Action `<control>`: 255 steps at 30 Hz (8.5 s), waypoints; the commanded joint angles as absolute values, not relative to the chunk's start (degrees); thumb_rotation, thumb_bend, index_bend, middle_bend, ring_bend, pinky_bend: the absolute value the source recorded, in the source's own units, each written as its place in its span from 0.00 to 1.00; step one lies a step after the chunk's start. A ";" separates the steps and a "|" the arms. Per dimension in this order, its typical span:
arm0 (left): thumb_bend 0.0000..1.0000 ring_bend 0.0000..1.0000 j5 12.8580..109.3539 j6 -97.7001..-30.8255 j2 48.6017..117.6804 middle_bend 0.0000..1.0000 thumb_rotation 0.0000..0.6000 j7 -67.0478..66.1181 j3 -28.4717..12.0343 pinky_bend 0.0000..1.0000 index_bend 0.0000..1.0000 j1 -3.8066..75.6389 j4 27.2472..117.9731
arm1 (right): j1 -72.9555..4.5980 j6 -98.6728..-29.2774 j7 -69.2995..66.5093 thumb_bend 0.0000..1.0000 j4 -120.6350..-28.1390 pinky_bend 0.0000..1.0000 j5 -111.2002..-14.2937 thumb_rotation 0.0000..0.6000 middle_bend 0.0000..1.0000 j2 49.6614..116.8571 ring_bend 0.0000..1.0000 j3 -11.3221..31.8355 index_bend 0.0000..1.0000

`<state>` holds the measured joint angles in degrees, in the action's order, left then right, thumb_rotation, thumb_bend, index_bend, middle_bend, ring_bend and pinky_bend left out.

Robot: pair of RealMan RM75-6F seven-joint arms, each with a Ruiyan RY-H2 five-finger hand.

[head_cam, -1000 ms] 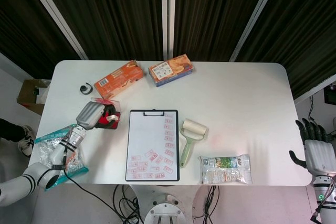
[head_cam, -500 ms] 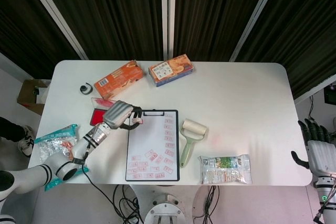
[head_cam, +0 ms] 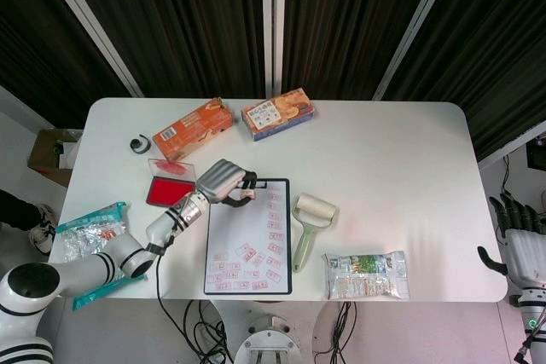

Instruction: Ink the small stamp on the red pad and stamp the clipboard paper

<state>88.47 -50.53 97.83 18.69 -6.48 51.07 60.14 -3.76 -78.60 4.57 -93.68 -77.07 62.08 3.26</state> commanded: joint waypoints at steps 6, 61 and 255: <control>0.48 0.64 88.99 -48.97 101.56 0.71 1.00 22.33 -5.80 0.73 0.70 53.69 54.34 | -3.53 -78.72 4.41 0.20 -93.59 0.00 -77.15 1.00 0.00 61.91 0.00 3.16 0.00; 0.49 0.64 92.03 -48.67 112.55 0.71 1.00 40.64 0.31 0.73 0.70 59.18 30.80 | -3.76 -77.42 6.79 0.20 -94.85 0.00 -76.14 1.00 0.00 61.48 0.00 3.04 0.00; 0.36 0.53 93.57 -72.35 94.04 0.47 1.00 31.77 6.39 0.70 0.38 21.33 47.91 | -5.24 -75.14 13.06 0.21 -99.42 0.00 -72.01 1.00 0.00 60.15 0.00 2.55 0.00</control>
